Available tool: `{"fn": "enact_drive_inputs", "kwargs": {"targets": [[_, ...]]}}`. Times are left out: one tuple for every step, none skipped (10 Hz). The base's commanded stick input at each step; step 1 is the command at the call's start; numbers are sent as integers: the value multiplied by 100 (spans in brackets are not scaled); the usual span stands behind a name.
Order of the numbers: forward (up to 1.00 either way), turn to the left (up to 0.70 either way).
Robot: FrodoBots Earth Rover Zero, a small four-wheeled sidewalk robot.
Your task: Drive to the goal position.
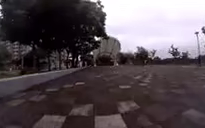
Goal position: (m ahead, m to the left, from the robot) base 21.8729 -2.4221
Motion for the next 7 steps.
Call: {"fn": "enact_drive_inputs", "kwargs": {"targets": [[100,0],[100,0],[100,0],[100,0],[100,0],[100,0],[100,0]]}}
